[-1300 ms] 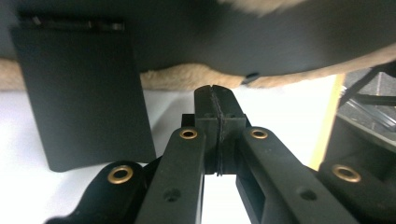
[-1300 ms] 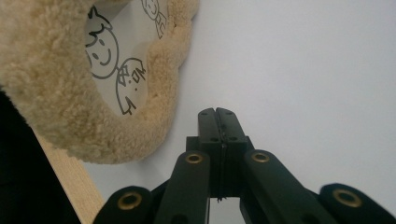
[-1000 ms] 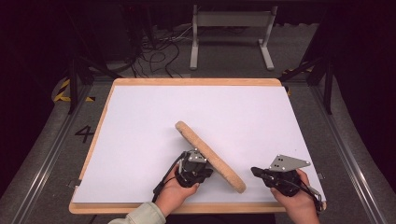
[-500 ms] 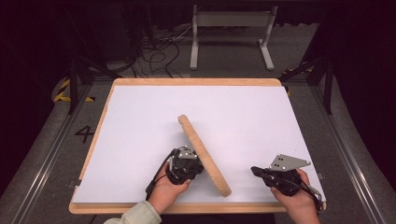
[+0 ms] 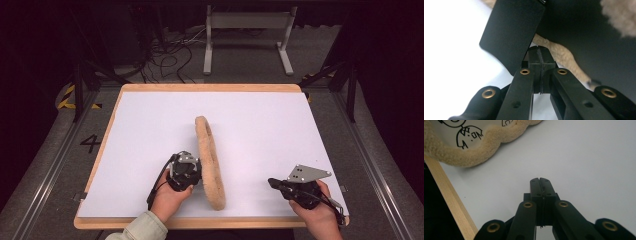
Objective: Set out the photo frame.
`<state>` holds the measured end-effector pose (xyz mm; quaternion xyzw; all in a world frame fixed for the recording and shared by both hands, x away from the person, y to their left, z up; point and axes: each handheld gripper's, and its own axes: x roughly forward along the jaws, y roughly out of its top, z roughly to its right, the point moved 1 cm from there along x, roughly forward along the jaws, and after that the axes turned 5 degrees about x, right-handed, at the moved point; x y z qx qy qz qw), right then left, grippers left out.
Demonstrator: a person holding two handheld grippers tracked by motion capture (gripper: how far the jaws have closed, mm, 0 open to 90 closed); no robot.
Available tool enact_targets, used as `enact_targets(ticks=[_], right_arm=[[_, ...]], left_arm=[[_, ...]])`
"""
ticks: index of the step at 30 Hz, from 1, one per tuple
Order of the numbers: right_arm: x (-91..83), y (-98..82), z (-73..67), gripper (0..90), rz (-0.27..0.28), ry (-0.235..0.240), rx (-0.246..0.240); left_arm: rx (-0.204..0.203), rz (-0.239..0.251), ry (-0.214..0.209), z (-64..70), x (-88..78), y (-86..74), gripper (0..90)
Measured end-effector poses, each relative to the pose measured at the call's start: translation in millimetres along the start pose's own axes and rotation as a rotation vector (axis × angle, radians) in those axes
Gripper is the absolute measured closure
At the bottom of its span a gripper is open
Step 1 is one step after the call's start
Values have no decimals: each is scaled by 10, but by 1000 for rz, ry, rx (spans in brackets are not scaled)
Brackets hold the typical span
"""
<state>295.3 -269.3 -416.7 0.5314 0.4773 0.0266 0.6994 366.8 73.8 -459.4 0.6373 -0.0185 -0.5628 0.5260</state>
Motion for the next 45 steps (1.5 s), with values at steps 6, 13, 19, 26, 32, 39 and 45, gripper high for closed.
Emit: enact_targets(ticks=[6, 13, 19, 26, 32, 39, 45], right_arm=[[14, 4, -6, 900, -2, 2, -3], [21, 5, -10, 900, -2, 6, -5], [40, 9, -22, 900, -5, 12, -9], [65, 23, -21, 900, -6, 20, -10], [114, 69, 3, 900, -4, 29, -16], [206, 133, 22, 900, -10, 36, -23], [287, 158, 57, 900, -21, 36, -21]], left_arm=[[-20, 12, -2, -188, -48, -4, 900], [-8, 15, -6, -381, -100, -3, 900], [-20, 24, -25, -606, -178, -12, 899], [-25, 38, -42, -632, -262, -30, 843], [-70, 34, 17, -560, -464, -68, 717], [-162, 116, 58, -511, -839, -158, 589], [-171, 206, 44, -348, -1136, -240, 455]])
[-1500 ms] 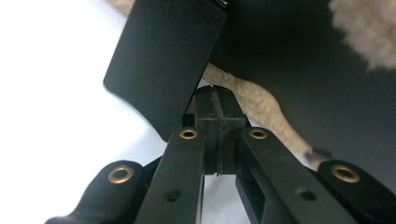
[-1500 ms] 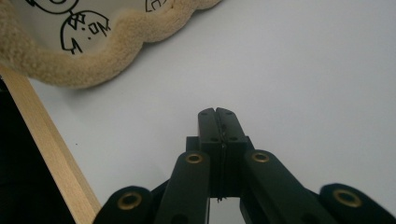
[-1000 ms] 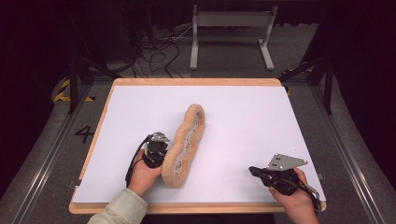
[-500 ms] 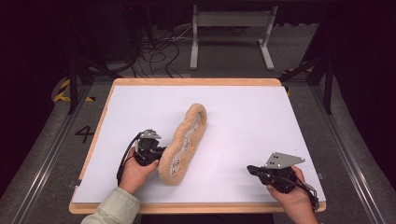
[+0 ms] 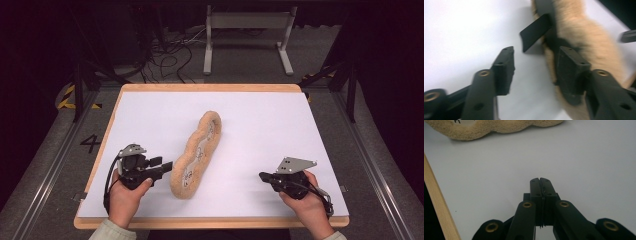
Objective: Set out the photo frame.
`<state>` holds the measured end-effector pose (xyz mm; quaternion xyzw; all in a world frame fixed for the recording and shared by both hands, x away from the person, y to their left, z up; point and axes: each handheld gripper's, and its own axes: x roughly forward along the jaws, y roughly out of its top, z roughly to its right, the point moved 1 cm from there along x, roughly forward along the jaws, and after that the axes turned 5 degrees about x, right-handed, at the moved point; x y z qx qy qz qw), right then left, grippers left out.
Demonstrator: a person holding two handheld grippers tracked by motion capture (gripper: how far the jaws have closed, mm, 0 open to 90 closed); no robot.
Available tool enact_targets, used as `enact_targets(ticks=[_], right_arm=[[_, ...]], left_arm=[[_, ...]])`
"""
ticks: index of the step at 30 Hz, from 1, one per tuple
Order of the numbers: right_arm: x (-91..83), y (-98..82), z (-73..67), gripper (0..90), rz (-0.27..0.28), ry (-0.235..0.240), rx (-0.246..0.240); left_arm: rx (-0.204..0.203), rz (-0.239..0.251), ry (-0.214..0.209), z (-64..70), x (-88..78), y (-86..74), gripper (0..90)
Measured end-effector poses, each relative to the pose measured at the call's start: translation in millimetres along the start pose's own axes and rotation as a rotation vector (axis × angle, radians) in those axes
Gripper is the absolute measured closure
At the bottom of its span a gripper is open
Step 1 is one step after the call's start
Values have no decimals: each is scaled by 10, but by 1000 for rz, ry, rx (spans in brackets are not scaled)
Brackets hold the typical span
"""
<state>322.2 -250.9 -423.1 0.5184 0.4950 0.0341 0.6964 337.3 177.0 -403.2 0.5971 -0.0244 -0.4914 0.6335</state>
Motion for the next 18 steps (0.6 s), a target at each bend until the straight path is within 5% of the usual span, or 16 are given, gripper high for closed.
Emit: enact_targets(ticks=[7, 18], right_arm=[[25, 22, 22, 883, 1, -4, 6], [50, 22, 42, 852, 1, -1, 18]], left_arm=[[30, 38, -37, 315, -138, -74, 323], [51, -94, -36, 478, 206, -279, 291]])
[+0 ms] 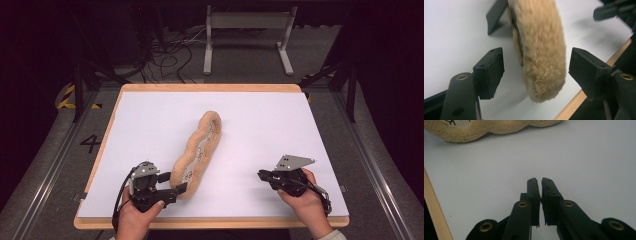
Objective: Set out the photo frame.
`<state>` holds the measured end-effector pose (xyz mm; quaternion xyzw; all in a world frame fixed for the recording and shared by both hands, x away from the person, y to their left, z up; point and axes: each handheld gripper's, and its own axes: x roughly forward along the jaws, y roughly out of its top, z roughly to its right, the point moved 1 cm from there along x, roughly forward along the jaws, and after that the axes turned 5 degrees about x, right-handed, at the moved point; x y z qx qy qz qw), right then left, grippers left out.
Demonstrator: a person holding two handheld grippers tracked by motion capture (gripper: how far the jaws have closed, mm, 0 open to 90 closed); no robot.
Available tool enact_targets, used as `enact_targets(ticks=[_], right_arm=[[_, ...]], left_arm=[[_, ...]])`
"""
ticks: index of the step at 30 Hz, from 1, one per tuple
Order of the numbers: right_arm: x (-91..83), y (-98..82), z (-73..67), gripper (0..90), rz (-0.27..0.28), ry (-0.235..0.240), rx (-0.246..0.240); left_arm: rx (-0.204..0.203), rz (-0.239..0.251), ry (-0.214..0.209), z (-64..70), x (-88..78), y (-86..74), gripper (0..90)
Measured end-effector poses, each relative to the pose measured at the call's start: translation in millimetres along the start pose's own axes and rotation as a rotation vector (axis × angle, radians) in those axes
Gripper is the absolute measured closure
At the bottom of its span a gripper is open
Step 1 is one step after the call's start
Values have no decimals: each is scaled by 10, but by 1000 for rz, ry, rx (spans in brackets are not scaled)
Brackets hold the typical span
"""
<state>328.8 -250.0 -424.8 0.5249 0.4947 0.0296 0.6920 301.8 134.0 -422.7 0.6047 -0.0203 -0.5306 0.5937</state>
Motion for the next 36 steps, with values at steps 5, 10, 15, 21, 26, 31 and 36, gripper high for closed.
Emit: enact_targets(ticks=[5, 10, 15, 21, 26, 31, 36], right_arm=[[20, 15, 1, 841, -1, 3, 1], [58, 45, -9, 836, -4, 10, -4], [145, 207, 14, 827, 8, 26, -13], [330, 520, 158, 770, 35, 46, 14], [566, 811, 289, 665, 42, 31, 13], [842, 1055, 426, 596, 39, 33, 26], [1088, 1206, 533, 578, 3, 22, 22]], left_arm=[[-17, -79, -1, -3, 133, -59, 463], [-2, -80, -3, 18, 101, -49, 617], [-21, -77, 6, -12, 68, -55, 643], [-24, -73, 6, -76, 36, -65, 661], [-25, -67, 3, -77, 37, -74, 661], [-14, -64, 2, -82, 41, -76, 657], [-9, -60, -6, -89, 48, -77, 655]])
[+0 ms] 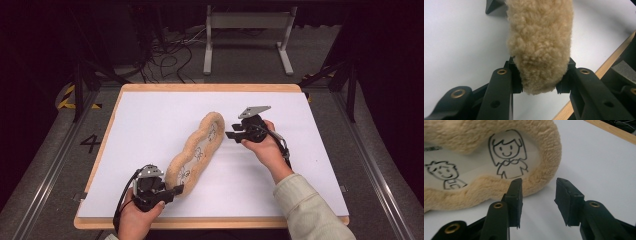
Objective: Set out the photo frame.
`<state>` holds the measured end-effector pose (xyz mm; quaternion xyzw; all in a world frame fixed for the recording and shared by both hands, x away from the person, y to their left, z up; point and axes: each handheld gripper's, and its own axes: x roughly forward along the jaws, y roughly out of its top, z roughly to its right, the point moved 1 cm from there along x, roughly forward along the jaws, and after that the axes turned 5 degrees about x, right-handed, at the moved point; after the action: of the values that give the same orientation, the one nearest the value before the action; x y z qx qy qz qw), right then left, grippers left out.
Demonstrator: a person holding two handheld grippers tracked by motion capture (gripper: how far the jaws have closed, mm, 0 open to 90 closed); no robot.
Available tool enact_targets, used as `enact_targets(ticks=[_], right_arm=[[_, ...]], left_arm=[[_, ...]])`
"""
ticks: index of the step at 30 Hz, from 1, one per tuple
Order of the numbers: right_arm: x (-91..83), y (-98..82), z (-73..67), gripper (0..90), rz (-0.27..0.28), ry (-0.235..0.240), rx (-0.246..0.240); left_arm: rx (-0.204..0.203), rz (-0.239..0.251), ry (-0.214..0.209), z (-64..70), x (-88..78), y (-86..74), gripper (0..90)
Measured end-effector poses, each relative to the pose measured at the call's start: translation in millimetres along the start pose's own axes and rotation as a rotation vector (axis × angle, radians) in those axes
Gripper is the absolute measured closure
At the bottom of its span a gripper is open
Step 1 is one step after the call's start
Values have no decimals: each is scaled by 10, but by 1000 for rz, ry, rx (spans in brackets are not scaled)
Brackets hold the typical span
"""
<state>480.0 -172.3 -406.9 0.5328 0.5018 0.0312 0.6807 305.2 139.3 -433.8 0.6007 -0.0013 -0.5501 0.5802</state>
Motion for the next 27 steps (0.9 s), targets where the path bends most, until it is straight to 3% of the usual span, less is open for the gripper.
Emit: enact_targets(ticks=[5, 12, 15, 17, 19, 27], right_arm=[[156, 127, 95, 576, -9, 3, 18], [320, 244, 166, 570, -12, 18, -5], [433, 263, 231, 590, -19, 72, -16], [467, 264, 232, 666, -26, 91, -35], [474, 265, 229, 724, -23, 82, -44], [351, 232, 208, 731, -22, 54, -37]], left_arm=[[5, 1, -3, -12, 0, -5, 655], [4, 6, -4, -10, 3, -11, 655], [9, 8, -4, -11, 4, -14, 654], [12, 7, -9, -7, 8, -15, 653], [17, 8, -1, -1, 19, -8, 649], [28, 4, 17, -6, 14, 16, 670]])
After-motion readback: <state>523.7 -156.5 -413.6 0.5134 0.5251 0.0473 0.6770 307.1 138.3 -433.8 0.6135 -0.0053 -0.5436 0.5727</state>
